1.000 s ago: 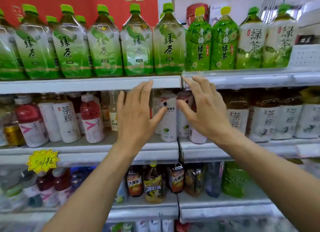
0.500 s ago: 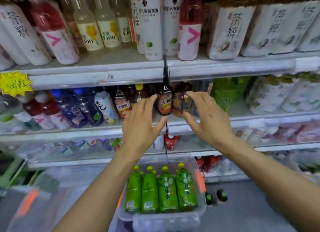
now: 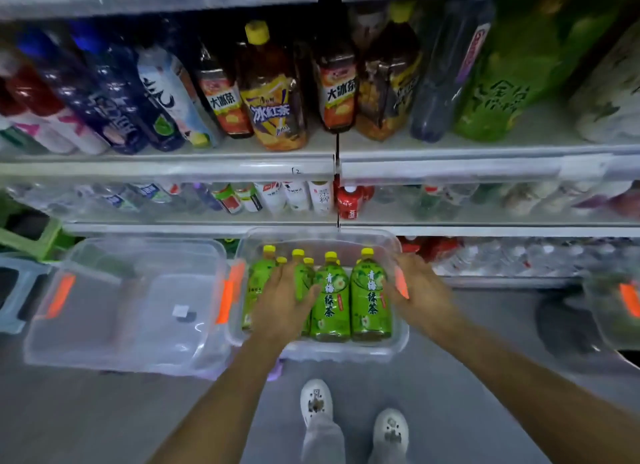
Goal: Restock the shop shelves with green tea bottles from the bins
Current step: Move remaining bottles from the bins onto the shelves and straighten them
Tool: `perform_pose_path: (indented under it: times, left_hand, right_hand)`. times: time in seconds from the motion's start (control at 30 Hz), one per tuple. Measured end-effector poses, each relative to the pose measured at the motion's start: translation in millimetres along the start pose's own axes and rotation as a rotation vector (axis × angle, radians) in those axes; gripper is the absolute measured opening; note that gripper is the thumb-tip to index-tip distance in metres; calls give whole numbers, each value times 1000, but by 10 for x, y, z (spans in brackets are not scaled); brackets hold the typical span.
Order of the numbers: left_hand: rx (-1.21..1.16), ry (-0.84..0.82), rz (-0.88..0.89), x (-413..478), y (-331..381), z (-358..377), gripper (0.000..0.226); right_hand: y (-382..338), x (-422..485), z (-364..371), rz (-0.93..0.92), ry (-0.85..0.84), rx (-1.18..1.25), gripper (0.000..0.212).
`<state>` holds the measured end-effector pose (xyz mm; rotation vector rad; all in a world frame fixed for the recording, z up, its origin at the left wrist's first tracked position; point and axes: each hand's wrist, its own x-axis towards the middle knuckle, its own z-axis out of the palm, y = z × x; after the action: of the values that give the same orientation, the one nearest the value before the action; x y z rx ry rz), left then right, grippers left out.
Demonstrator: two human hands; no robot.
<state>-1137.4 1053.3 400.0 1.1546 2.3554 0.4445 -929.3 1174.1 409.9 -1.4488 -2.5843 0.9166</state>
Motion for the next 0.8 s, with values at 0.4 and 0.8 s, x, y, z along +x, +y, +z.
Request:
perform_pose_path:
  times: [0.4, 0.8]
  left_hand:
    - [49, -246, -32, 655, -321, 895, 63]
    - [480, -375, 37, 1644, -290, 1538, 72]
  right_hand:
    - [420, 564, 969, 175, -243, -35, 60]
    - [610, 1719, 1622, 518, -268, 131, 53]
